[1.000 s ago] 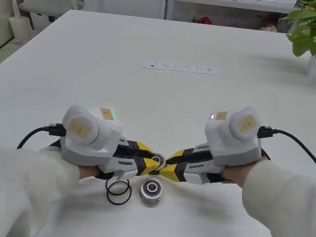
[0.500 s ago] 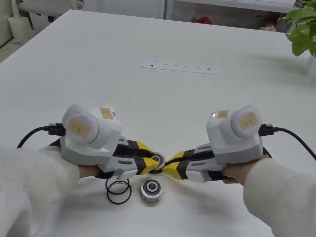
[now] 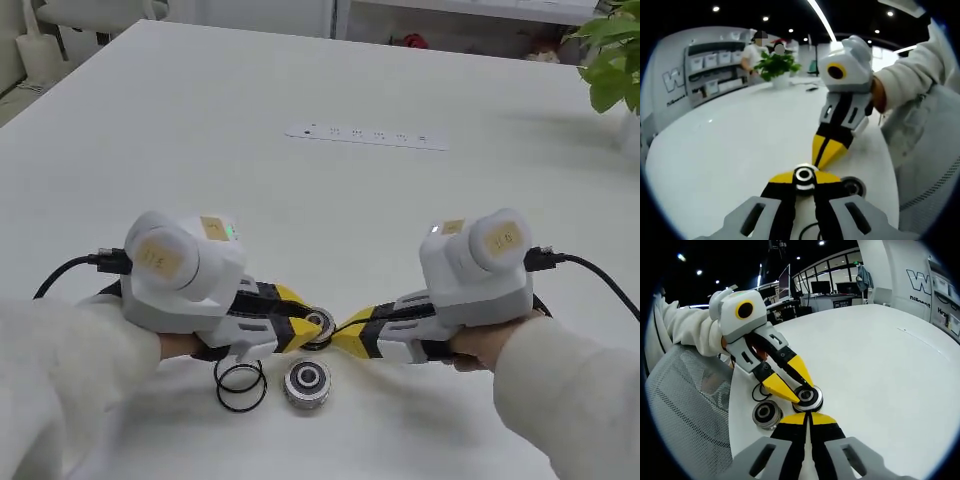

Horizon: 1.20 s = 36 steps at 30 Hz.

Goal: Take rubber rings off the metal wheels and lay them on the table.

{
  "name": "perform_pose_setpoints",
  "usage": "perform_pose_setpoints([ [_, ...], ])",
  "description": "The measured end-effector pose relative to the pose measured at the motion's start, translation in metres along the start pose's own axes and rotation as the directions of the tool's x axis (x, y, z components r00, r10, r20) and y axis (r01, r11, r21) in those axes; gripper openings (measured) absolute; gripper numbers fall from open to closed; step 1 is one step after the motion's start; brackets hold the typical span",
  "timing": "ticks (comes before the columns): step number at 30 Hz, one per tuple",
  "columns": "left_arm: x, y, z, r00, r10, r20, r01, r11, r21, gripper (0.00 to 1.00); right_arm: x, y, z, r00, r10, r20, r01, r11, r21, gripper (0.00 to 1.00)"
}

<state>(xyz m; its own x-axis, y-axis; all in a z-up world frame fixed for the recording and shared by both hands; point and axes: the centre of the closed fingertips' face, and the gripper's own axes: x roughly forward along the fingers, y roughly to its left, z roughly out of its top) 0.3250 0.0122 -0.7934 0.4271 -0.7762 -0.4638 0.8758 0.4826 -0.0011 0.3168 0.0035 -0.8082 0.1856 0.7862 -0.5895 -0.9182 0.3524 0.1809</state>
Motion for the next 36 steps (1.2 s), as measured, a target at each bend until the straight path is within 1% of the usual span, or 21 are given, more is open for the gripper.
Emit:
perform_pose_setpoints([
  [9,0.0002,-0.0017,0.0004,1.0,-0.009,0.002,0.009,1.0,0.009,0.14,-0.0017,0.0004,-0.0009,0.9999,0.012,0.003,-0.012,0.996,0.089,0.0],
  [13,0.0003,-0.0014,0.0003,1.0,-0.009,0.002,0.009,1.0,0.013,0.14,-0.0023,-0.0009,-0.0017,1.0,0.009,-0.002,-0.009,0.99,0.138,0.0],
  [16,0.0002,-0.0023,0.0007,1.0,-0.009,0.001,0.009,1.0,0.015,0.13,-0.0038,-0.0021,-0.0003,1.0,0.005,0.006,-0.006,0.986,0.166,0.0],
  [23,0.0,-0.0042,0.0014,1.0,-0.009,-0.001,0.009,1.0,0.015,0.13,-0.0053,-0.003,0.0016,0.9999,0.002,0.015,-0.004,0.982,0.189,0.0],
  [26,-0.0004,-0.0042,0.0014,1.0,-0.008,-0.003,0.008,1.0,0.009,0.13,-0.0067,-0.0033,0.0033,0.9998,-0.003,0.02,-0.001,0.983,0.184,0.0],
  [32,-0.0005,-0.0043,0.0014,1.0,-0.006,-0.006,0.006,1.0,0.007,0.13,-0.0069,-0.0035,0.0039,0.9996,-0.001,0.03,-0.005,0.978,0.209,0.0],
  [36,-0.001,-0.0036,0.0009,0.9999,-0.007,-0.008,0.007,1.0,-0.001,0.13,-0.0074,-0.0051,0.0044,0.9995,-0.007,0.032,0.0,0.977,0.212,0.0],
])
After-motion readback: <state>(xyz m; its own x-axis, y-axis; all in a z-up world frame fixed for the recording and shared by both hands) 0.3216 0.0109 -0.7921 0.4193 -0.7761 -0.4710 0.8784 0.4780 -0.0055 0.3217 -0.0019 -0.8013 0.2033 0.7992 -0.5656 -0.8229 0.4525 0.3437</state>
